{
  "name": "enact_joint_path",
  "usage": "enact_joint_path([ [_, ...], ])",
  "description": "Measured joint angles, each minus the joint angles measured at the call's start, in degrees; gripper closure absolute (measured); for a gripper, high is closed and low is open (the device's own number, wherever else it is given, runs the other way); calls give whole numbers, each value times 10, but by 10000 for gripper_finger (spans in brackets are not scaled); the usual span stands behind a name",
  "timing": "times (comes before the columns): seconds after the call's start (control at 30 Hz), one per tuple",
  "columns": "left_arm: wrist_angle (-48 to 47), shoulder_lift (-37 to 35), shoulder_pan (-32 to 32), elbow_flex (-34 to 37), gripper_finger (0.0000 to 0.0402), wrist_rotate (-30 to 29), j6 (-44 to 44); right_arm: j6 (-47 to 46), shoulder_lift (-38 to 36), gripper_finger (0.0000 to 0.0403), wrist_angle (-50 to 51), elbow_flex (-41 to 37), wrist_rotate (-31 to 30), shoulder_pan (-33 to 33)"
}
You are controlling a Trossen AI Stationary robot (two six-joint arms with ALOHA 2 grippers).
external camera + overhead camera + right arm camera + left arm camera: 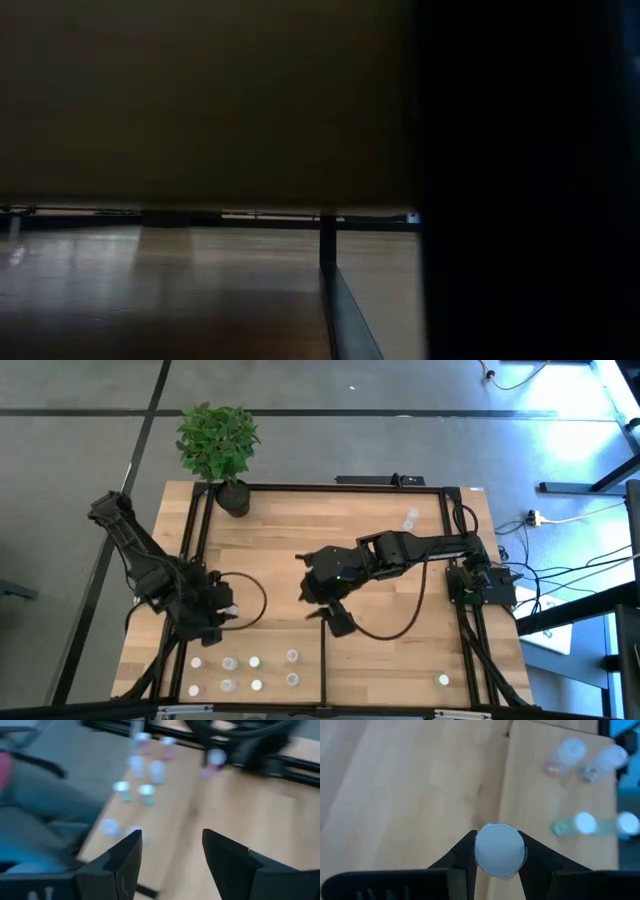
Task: Pick and place medicine bottles onto shelf by color
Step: Put the pink pill bottle on the shelf aligned with the other pink pill bottles
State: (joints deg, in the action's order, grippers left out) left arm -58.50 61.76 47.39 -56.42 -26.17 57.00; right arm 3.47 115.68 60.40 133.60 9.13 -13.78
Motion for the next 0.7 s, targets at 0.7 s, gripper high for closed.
enact_joint_path([
  [0.7, -93, 10, 181, 0, 301, -39, 261, 61, 0, 193, 0, 0, 134, 0],
])
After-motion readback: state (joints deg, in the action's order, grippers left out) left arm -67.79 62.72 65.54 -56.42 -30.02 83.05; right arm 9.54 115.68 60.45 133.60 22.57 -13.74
